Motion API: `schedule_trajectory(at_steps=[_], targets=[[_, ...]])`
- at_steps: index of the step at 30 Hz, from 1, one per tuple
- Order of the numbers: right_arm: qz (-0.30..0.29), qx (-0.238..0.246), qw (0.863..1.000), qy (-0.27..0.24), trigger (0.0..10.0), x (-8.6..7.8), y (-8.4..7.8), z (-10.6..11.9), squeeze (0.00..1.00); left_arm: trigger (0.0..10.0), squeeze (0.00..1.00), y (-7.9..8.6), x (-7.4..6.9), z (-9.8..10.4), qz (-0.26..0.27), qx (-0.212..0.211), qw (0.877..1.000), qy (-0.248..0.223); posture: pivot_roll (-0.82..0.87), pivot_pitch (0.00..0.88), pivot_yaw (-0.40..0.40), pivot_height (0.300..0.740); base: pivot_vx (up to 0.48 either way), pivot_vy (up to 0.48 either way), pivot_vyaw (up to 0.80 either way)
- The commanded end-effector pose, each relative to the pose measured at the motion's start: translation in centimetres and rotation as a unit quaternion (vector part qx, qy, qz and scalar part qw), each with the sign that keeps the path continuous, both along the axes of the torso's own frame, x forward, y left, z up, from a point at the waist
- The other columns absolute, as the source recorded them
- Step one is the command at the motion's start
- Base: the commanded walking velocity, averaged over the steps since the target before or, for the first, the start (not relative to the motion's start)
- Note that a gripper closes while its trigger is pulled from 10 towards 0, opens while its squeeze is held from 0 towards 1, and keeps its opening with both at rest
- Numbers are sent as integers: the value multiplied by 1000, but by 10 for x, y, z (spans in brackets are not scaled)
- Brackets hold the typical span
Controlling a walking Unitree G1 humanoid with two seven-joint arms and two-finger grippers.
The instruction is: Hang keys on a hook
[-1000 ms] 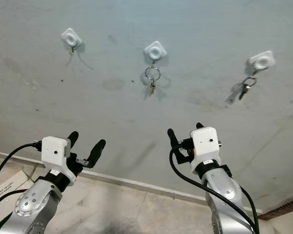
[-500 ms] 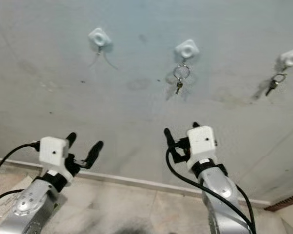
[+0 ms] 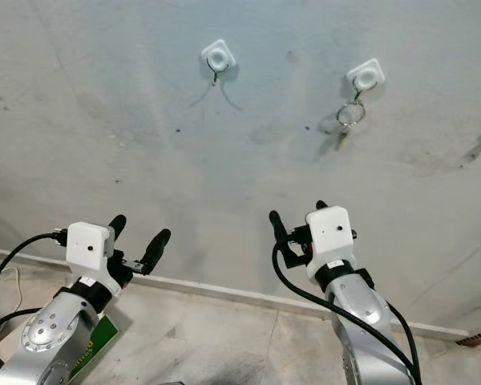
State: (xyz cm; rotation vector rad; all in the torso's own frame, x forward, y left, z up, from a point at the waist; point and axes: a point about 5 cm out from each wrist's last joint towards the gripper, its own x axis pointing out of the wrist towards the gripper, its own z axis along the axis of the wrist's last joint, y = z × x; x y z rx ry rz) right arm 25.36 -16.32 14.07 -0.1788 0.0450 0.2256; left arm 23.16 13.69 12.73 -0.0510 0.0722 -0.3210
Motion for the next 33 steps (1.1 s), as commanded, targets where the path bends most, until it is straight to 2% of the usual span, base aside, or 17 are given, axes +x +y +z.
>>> schedule_trajectory(at_steps=[1,13,33], targets=[[-3,0,1000,-3,10000,-1,-3,2,0,10000,0,2,0,-1,7,3,1000,5,-2,94,24,740,0,0,0],[1,-1,1000,-4,10000,1,-2,2,0,10000,0,0,1,-1,4,6,1000,4,4,77,24,740,0,0,0],[4,-1,1000,-3,10000,3,0,2,0,10000,0,0,1,-1,4,5,1000,3,4,78,21,740,0,-263,0]])
